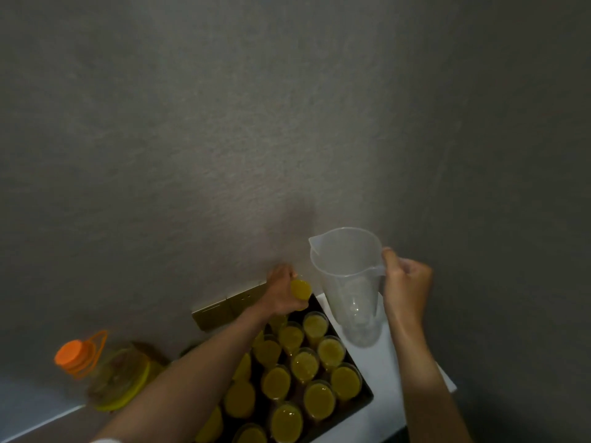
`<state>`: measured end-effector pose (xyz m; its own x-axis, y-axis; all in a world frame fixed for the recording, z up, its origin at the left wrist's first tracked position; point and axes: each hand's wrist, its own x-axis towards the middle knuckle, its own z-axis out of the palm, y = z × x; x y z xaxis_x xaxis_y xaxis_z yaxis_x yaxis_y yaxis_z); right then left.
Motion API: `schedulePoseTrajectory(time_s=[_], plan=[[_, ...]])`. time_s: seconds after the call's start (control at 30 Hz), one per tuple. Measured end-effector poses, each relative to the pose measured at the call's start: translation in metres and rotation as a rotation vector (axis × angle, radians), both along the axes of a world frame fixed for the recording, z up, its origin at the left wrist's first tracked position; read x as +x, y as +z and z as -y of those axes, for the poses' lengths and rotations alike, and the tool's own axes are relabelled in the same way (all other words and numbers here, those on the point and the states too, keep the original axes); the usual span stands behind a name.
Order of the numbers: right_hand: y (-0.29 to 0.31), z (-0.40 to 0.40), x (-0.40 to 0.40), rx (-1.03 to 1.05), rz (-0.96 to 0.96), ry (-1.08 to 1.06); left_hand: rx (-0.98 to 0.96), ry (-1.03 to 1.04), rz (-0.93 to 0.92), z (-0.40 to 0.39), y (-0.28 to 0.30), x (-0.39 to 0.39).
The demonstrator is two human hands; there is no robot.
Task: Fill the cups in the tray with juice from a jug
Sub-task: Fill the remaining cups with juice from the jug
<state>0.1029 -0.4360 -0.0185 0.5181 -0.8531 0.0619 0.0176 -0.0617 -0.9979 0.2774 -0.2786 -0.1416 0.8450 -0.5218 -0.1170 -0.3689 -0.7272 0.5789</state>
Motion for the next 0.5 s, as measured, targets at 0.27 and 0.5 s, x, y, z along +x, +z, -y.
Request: schedulePoseTrajectory(time_s=[0.27,0.5], plan=[[-0.015,0.012,0.009,0.083,-0.034,0.032,0.168,-0.100,0.149,0.017,-0.039,0.011],[-0.028,0.024,0.017,0.071,-0.072,0.008,0.494,-0.238,0.318,0.029,-0.054,0.021]])
